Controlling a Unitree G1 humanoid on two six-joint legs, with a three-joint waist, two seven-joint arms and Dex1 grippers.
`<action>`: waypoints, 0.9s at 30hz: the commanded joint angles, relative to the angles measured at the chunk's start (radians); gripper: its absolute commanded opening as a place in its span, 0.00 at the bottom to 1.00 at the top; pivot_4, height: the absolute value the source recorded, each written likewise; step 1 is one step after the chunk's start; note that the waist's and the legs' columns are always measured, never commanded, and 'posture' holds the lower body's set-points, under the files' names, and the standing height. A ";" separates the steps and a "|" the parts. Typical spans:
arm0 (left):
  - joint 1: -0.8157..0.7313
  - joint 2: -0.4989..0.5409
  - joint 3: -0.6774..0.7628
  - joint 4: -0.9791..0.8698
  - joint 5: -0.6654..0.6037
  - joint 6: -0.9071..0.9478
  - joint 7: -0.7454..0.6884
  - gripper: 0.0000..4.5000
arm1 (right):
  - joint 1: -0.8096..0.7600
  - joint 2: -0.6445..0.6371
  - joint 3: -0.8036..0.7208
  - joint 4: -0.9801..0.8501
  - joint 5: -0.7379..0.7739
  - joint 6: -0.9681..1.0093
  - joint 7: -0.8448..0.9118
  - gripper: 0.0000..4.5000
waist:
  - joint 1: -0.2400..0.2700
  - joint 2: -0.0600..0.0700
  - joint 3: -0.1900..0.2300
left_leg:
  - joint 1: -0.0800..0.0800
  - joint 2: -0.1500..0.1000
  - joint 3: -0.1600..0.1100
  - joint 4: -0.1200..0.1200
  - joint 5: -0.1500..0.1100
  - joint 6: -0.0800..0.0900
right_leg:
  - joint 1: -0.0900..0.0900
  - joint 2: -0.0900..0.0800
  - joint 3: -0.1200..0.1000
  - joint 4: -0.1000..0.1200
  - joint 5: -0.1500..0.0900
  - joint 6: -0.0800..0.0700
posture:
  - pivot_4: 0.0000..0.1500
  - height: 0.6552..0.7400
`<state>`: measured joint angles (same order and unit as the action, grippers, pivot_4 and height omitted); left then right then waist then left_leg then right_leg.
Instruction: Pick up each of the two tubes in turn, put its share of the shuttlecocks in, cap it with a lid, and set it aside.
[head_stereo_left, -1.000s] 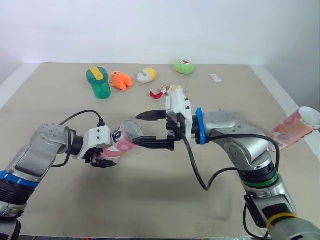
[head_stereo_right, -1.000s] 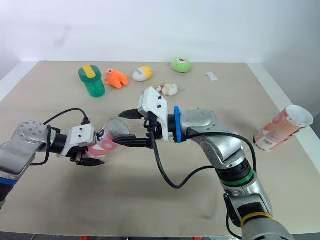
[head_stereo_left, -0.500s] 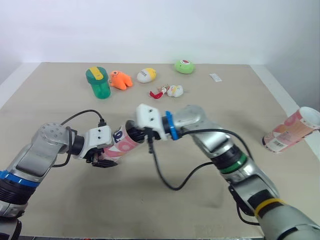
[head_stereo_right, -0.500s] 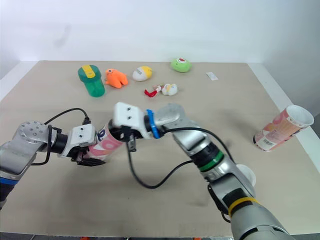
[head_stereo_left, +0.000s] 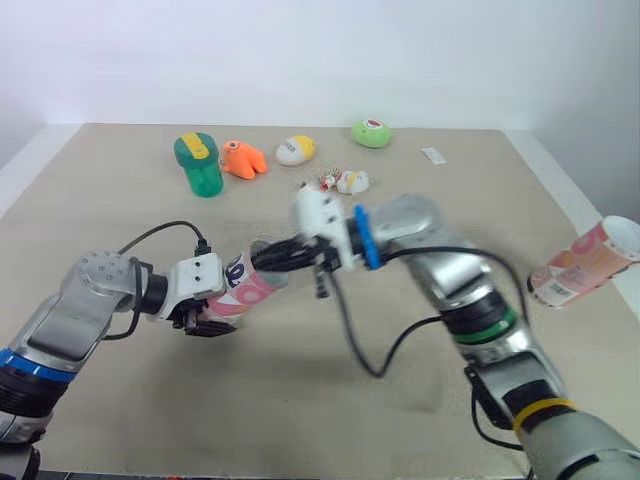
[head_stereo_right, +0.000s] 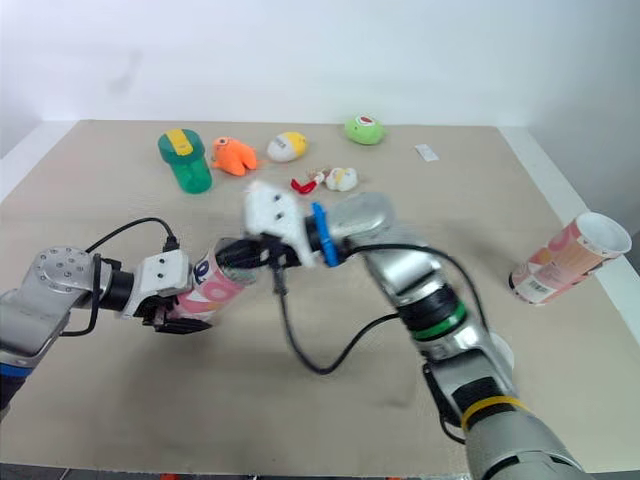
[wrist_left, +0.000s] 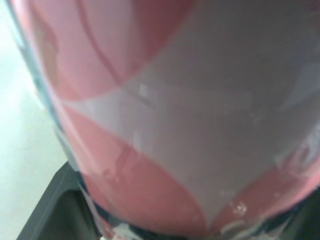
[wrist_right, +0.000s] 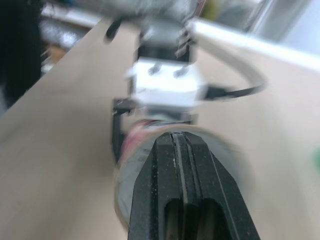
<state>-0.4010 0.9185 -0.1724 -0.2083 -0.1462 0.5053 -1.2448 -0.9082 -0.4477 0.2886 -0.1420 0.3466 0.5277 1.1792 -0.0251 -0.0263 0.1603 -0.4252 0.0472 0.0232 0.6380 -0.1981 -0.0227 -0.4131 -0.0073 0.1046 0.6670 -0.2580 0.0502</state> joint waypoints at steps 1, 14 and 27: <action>-0.002 -0.022 0.033 -0.031 -0.041 -0.014 0.017 0.77 | 0.042 -0.077 -0.123 -0.097 0.105 0.090 0.005 0.02 | 0.001 0.000 0.000 | 0.000 0.000 0.000 0.000 0.000 0.000 | 0.000 0.000 0.000 0.000 0.000 0.000 | 1.00 1.00; -0.028 -0.300 0.052 -0.033 -0.119 -0.124 0.216 0.77 | 0.452 -0.484 -0.450 -0.142 0.197 0.217 -0.003 0.20 | 0.004 -0.003 0.002 | -0.006 -0.001 -0.001 0.000 -0.001 0.001 | -0.005 0.000 0.001 -0.001 0.001 0.000 | 1.00 1.00; 0.094 -0.653 -0.019 0.276 -0.039 -0.463 0.414 0.77 | 0.928 -0.584 -0.770 0.015 0.098 0.055 -0.033 1.00 | -0.001 -0.003 0.002 | 0.005 -0.002 0.000 0.003 0.000 0.002 | 0.005 0.002 0.004 -0.002 0.002 0.006 | 1.00 1.00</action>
<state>-0.3057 0.2787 -0.1994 0.0566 -0.1921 0.0972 -0.8460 0.0151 -1.0146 -0.4372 -0.1361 0.4550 0.6194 1.1517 -0.0260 -0.0295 0.1623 -0.4201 0.0452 0.0236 0.6411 -0.1977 -0.0197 -0.4078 -0.0055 0.1097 0.6654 -0.2555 0.0553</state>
